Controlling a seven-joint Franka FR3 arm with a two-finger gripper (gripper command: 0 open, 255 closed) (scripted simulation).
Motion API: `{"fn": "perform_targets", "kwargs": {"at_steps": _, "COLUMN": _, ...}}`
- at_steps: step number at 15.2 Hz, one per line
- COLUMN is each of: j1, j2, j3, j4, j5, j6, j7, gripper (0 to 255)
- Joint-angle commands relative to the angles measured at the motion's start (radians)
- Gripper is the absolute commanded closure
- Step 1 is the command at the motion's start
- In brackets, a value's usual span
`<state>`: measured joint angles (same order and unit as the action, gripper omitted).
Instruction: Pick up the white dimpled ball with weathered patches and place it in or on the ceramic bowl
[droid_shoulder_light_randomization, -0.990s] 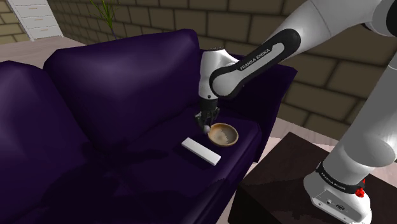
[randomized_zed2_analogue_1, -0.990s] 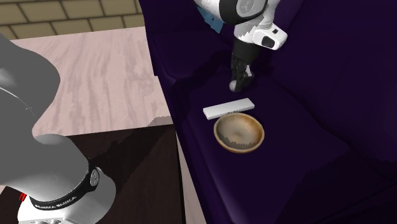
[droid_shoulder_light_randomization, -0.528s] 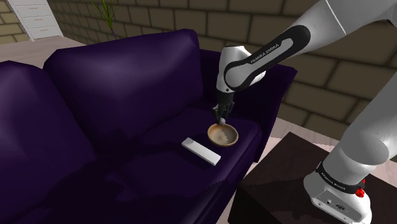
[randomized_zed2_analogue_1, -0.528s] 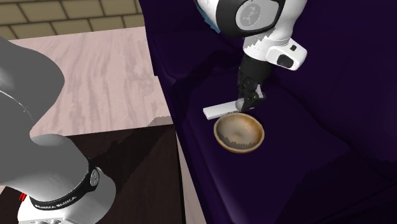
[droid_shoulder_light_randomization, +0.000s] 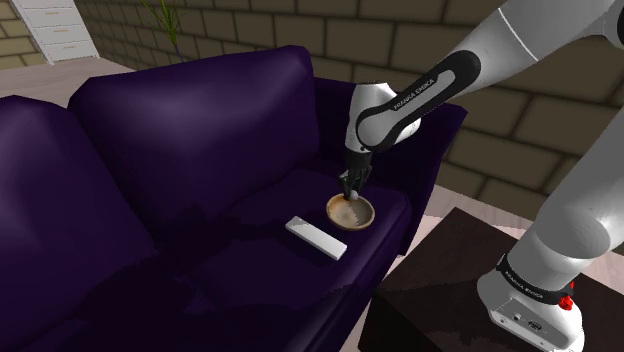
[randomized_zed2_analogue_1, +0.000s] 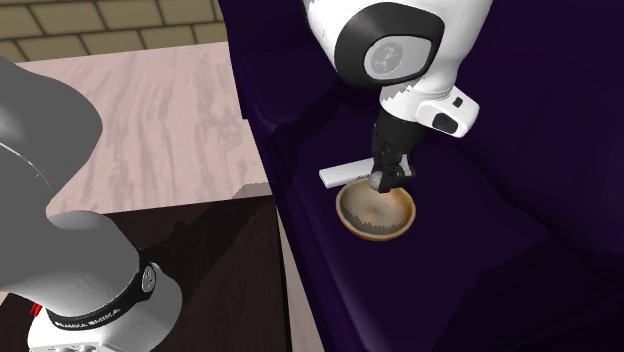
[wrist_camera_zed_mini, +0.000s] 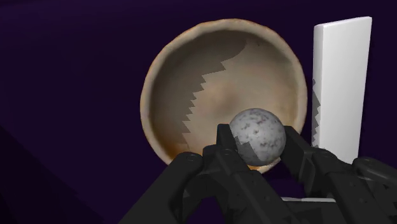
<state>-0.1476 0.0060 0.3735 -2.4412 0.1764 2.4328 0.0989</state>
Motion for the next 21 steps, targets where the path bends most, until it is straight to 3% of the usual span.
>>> {"fn": "perform_targets", "kwargs": {"at_steps": 1, "j1": -0.001, "j2": 0.024, "j3": -0.001, "j4": -0.01, "j5": -0.007, "j6": 0.033, "j7": 0.0, "gripper": 255}}
{"fn": "perform_targets", "kwargs": {"at_steps": 7, "j1": 0.003, "j2": 0.102, "j3": -0.004, "j4": -0.023, "j5": -0.036, "j6": 0.121, "j7": 0.014, "gripper": 255}}
{"fn": "perform_targets", "kwargs": {"at_steps": 14, "j1": 0.003, "j2": 0.102, "j3": -0.005, "j4": -0.023, "j5": -0.036, "j6": 0.121, "j7": 0.014, "gripper": 255}}
{"fn": "perform_targets", "kwargs": {"at_steps": 15, "j1": 0.003, "j2": 0.102, "j3": -0.005, "j4": -0.023, "j5": -0.036, "j6": 0.121, "j7": 0.014, "gripper": 0}}
{"fn": "perform_targets", "kwargs": {"at_steps": 20, "j1": 0.003, "j2": 0.102, "j3": -0.005, "j4": -0.023, "j5": -0.036, "j6": 0.121, "j7": 0.014, "gripper": 0}}
{"fn": "perform_targets", "kwargs": {"at_steps": 21, "j1": -0.001, "j2": 0.069, "j3": -0.003, "j4": -0.019, "j5": -0.023, "j6": 0.085, "j7": 0.005, "gripper": 0}}
